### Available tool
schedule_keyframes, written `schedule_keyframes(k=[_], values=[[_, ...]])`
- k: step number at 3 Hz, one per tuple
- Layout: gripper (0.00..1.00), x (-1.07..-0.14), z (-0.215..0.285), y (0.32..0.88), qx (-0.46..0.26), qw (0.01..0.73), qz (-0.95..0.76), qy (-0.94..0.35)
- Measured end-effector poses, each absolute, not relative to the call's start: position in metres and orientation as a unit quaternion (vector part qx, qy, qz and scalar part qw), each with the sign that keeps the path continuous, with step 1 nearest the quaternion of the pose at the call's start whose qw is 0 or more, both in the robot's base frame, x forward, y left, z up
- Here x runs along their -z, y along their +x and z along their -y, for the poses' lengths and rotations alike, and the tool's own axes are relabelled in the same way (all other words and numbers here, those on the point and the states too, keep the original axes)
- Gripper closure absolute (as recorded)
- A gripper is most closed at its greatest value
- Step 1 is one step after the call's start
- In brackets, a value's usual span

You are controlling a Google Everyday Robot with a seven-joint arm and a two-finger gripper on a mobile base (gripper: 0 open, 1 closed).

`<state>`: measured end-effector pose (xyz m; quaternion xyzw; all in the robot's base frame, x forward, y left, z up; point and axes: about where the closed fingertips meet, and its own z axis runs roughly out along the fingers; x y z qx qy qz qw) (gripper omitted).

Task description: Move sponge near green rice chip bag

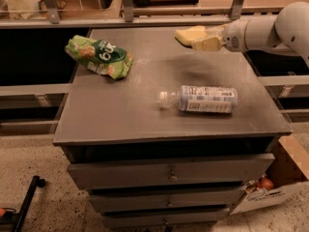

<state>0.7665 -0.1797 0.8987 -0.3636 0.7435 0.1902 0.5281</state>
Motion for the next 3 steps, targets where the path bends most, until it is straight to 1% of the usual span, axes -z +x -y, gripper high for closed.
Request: schedule_keyframes(k=[2,3], values=[[1.0,-0.889,0.098,0.709,-0.255,0.495,-0.68,-0.477],[1.0,-0.881,0.067,0.699,-0.264,0.48,-0.659,-0.515]])
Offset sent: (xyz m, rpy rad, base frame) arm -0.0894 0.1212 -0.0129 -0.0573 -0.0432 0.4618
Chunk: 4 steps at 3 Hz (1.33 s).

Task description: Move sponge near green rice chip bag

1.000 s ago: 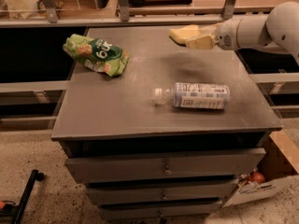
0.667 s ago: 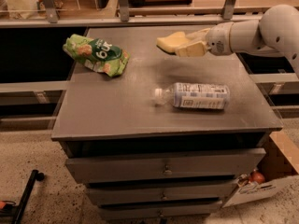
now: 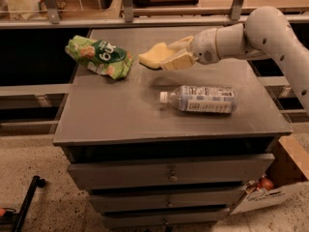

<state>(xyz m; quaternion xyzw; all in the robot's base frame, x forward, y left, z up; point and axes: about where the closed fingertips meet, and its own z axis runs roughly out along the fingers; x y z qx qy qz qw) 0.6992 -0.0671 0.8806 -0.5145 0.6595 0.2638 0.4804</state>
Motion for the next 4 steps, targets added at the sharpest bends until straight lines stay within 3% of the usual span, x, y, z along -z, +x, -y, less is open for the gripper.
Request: schedule_keyframes(k=[1,4], values=[[0.82,-0.871,0.046,0.698,-0.266,0.468,-0.653,-0.533],[0.12,-0.862,0.031,0.701,-0.266,0.457,-0.656,-0.538]])
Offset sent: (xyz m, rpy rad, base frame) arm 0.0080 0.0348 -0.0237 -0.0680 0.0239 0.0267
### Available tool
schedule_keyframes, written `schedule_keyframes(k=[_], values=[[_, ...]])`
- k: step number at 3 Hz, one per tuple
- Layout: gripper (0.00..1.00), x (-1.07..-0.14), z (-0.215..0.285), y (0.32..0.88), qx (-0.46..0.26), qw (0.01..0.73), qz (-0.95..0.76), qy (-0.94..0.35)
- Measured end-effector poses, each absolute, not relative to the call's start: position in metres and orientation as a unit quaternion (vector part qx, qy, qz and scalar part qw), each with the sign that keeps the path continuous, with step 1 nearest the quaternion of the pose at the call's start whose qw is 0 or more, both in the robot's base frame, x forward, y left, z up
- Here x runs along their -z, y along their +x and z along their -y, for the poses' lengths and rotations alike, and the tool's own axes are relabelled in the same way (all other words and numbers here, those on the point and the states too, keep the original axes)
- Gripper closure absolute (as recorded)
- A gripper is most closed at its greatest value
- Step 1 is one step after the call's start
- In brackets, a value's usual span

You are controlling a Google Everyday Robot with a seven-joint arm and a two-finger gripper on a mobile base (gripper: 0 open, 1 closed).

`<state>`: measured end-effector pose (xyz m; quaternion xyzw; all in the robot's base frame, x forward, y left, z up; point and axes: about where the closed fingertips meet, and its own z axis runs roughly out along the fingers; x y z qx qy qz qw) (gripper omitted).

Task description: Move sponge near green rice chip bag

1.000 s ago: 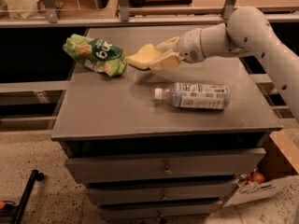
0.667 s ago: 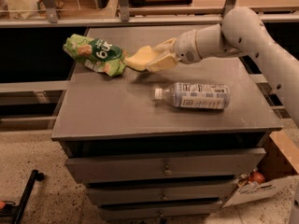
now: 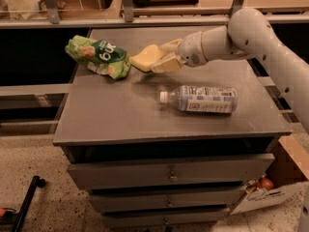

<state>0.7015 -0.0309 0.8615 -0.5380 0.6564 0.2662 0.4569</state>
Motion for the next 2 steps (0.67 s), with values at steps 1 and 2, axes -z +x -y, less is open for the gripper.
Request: schedule_keyframes(k=[1,2], values=[[0.0,-0.8604,0.0281,0.7013,-0.268,0.456,-0.656,-0.539],[0.0,-0.8603,0.028,0.7013,-0.268,0.456,-0.656,-0.539]])
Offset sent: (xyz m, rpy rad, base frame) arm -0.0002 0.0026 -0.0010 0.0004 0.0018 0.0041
